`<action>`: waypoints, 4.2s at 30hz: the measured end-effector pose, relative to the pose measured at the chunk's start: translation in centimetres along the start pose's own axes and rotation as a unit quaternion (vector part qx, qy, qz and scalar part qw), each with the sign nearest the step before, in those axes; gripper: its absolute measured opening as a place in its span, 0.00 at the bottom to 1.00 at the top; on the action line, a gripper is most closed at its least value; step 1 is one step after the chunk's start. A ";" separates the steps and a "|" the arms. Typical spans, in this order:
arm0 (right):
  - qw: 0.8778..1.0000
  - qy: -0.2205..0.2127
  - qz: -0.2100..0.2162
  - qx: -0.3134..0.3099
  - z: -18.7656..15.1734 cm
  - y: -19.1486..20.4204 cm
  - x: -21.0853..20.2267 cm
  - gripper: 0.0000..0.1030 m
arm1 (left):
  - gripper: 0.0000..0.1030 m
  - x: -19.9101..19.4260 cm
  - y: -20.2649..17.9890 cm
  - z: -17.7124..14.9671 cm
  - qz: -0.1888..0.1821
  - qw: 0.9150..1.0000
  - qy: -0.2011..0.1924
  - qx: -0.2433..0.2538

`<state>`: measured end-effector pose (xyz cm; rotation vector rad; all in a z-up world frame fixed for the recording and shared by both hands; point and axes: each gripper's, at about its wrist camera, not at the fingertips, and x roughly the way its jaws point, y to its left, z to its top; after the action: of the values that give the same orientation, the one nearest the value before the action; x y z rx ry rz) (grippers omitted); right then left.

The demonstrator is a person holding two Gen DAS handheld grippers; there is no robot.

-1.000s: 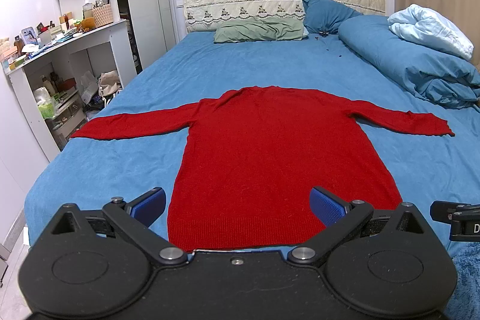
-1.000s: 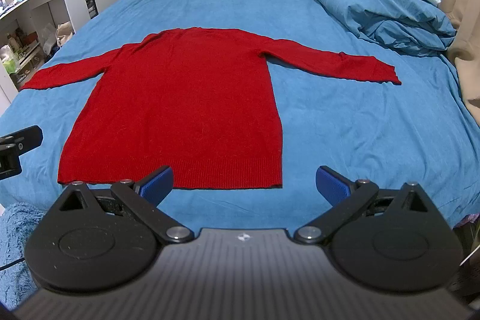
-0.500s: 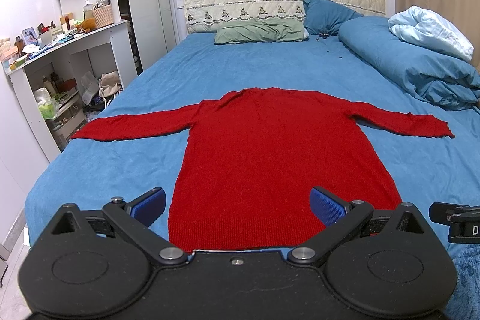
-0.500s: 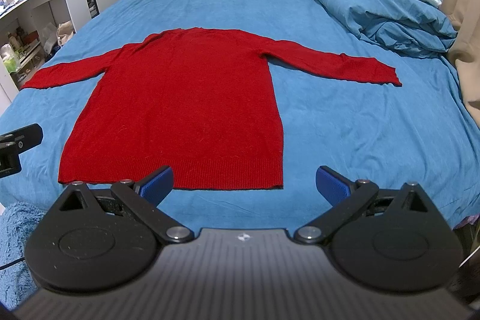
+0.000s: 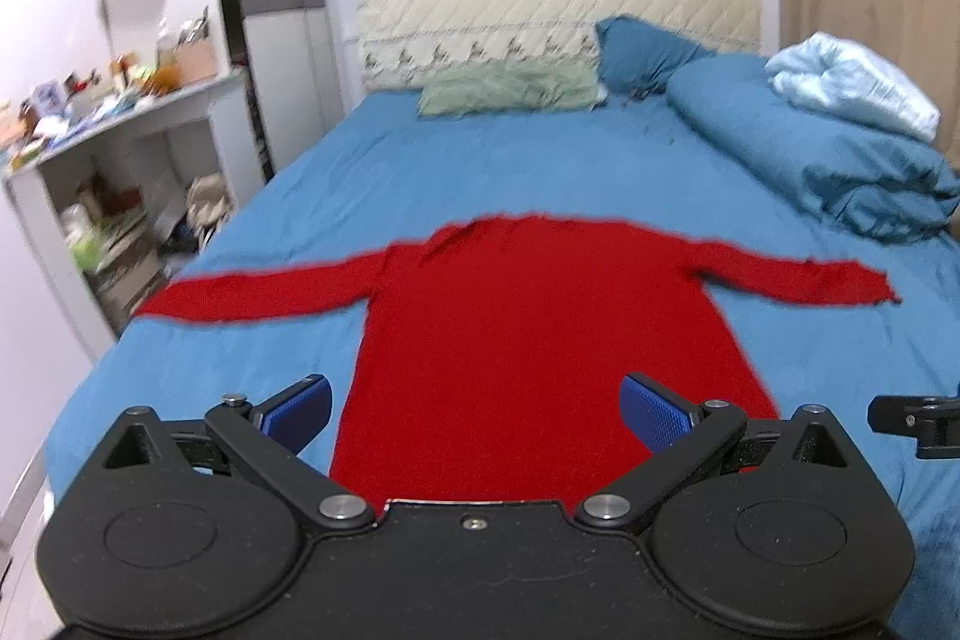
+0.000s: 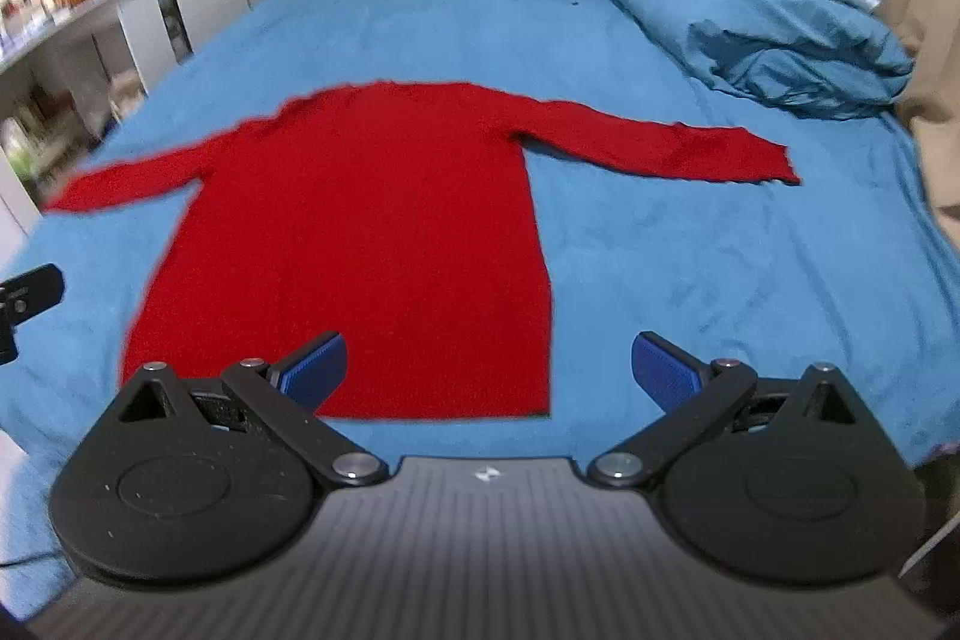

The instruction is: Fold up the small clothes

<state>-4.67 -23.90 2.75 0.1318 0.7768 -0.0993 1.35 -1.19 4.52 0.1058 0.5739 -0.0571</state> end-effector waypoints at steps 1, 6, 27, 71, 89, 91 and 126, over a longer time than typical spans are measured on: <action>1.000 -0.002 0.011 0.011 0.9 -0.8 0.1 1.00 | 1.00 0.4 -0.4 1.2 -0.004 1.000 -0.011 0.004; 0.998 -0.022 0.018 0.062 5.6 -6.4 1.9 1.00 | 1.00 5.0 -2.9 6.4 -0.043 0.998 -0.037 0.028; 0.966 -0.069 -0.076 0.236 7.9 -28.0 30.0 1.00 | 1.00 41.9 -19.6 9.2 -0.151 0.979 0.137 0.007; 0.969 0.006 0.244 -0.044 19.0 12.3 46.5 0.19 | 1.00 40.8 3.1 5.5 -0.087 0.993 0.081 -0.004; 0.984 -0.049 0.169 -0.041 17.1 -0.3 38.0 0.81 | 0.76 47.2 -3.4 5.8 -0.163 0.983 0.073 0.040; 0.986 -0.048 0.157 -0.025 16.3 -1.9 37.8 0.81 | 0.53 48.8 -3.8 5.7 -0.151 0.984 0.083 0.039; 0.990 -0.049 -0.038 -0.125 14.3 -2.2 46.2 0.90 | 0.04 44.3 11.1 5.1 -0.068 0.973 -0.057 -0.212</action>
<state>37.71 -30.20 -19.86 -0.1395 0.6897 -0.0795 42.15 8.15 -14.36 -0.3509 0.4673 -0.0715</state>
